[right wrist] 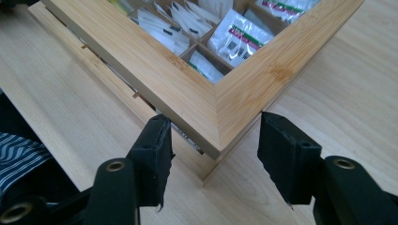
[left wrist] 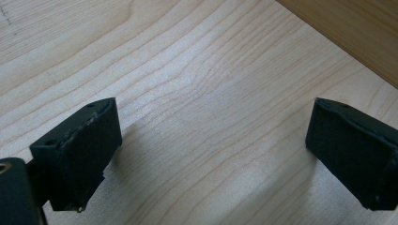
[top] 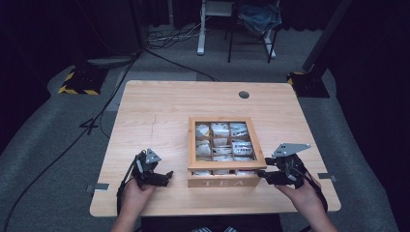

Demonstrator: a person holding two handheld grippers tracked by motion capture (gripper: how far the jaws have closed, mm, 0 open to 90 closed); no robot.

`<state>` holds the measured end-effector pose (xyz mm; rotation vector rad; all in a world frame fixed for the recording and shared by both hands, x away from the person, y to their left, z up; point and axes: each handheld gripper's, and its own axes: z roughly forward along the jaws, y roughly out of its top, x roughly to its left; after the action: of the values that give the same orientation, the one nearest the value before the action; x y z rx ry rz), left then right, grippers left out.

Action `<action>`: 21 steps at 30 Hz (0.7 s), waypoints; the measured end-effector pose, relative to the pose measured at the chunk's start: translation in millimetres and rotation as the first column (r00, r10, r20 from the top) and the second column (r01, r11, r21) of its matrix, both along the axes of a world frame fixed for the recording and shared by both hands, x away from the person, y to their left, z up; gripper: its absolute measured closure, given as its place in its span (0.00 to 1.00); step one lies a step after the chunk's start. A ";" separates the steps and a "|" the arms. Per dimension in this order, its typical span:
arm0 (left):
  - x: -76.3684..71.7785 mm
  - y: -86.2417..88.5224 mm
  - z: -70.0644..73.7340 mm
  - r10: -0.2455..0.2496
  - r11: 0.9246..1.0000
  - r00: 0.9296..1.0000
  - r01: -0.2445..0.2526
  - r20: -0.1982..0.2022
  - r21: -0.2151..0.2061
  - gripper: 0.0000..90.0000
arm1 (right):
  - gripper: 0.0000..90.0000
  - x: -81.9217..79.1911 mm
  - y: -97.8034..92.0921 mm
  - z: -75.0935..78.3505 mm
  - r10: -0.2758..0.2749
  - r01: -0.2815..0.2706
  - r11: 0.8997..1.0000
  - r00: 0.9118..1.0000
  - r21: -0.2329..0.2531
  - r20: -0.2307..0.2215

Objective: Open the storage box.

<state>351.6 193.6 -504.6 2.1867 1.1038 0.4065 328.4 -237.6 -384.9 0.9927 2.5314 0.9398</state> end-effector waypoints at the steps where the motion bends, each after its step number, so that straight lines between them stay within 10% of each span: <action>1: 0.0 0.0 0.0 0.000 1.000 1.000 0.000 0.000 0.000 0.05 | 0.51 -1.5 0.5 2.1 0.001 0.000 1.000 1.000 -0.005 0.020; 21: 1.9 1.3 0.0 -0.012 1.000 1.000 0.012 -0.005 -0.007 0.05 | 0.54 -1.3 -0.9 38.5 -0.020 0.016 0.999 0.989 0.031 0.144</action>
<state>353.6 194.9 -504.6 2.1885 1.0932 0.3921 327.1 -238.5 -346.4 0.9193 2.3922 1.0085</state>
